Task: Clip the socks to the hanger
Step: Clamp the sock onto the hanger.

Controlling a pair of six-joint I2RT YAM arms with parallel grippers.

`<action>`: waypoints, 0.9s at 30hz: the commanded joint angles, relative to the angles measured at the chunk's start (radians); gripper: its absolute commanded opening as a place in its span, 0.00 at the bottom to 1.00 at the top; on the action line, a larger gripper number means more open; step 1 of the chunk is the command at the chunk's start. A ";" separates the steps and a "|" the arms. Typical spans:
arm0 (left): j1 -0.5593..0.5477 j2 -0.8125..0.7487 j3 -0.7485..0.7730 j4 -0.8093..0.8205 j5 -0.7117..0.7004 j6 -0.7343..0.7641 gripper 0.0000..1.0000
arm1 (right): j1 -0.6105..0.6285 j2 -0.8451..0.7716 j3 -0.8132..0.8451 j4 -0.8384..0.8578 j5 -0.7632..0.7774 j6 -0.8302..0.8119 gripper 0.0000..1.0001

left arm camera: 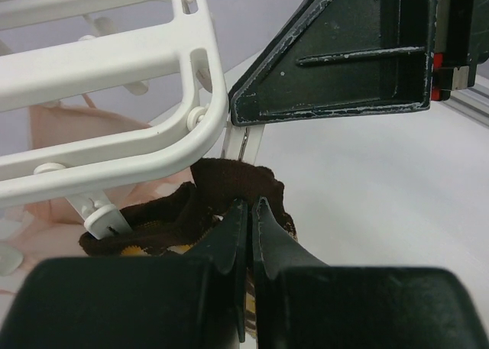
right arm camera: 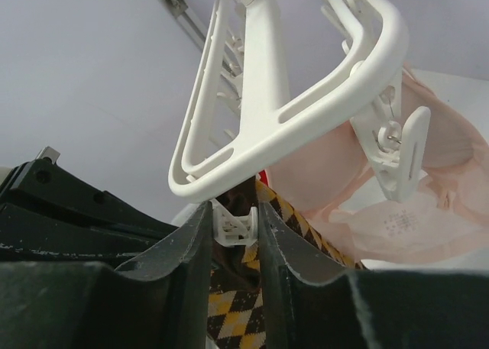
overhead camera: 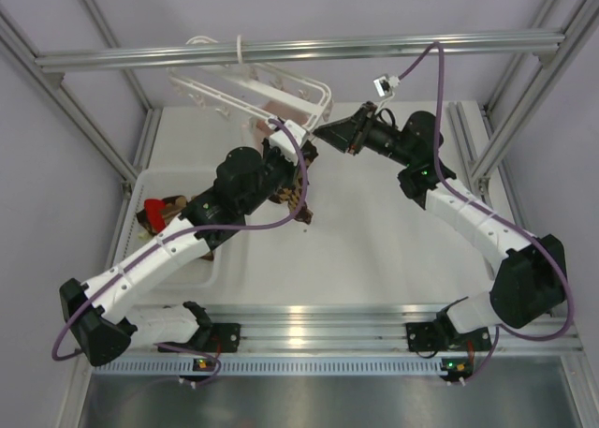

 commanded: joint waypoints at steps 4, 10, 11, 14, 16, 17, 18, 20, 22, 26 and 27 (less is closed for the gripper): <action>-0.004 -0.022 0.009 0.092 0.012 0.031 0.00 | 0.024 -0.018 0.026 -0.006 -0.043 0.000 0.30; -0.002 -0.028 -0.003 0.082 0.004 0.055 0.00 | 0.018 -0.018 0.032 -0.007 -0.046 0.014 0.46; -0.002 -0.031 -0.006 0.082 0.002 0.055 0.00 | 0.016 -0.018 0.034 -0.009 -0.046 0.015 0.49; -0.002 -0.037 -0.014 0.079 -0.004 0.061 0.00 | 0.012 -0.019 0.032 -0.010 -0.047 0.017 0.53; -0.002 -0.040 -0.019 0.075 -0.007 0.071 0.00 | 0.009 -0.024 0.032 -0.015 -0.047 0.018 0.58; -0.002 -0.041 -0.019 0.072 -0.008 0.071 0.00 | 0.007 -0.025 0.032 -0.018 -0.046 0.020 0.65; -0.002 -0.045 -0.020 0.066 -0.008 0.077 0.00 | 0.002 -0.027 0.032 -0.021 -0.047 0.018 0.68; -0.002 -0.051 -0.023 0.065 -0.014 0.078 0.00 | 0.001 -0.034 0.031 -0.023 -0.049 0.018 0.81; -0.002 -0.063 -0.032 0.027 -0.017 0.081 0.00 | -0.008 -0.044 0.029 -0.033 -0.058 0.017 0.86; 0.001 -0.097 -0.048 -0.016 -0.016 0.092 0.00 | -0.022 -0.074 0.008 -0.044 -0.084 0.003 0.91; 0.002 -0.106 -0.052 -0.028 -0.014 0.098 0.00 | -0.030 -0.082 -0.001 -0.046 -0.085 -0.008 0.91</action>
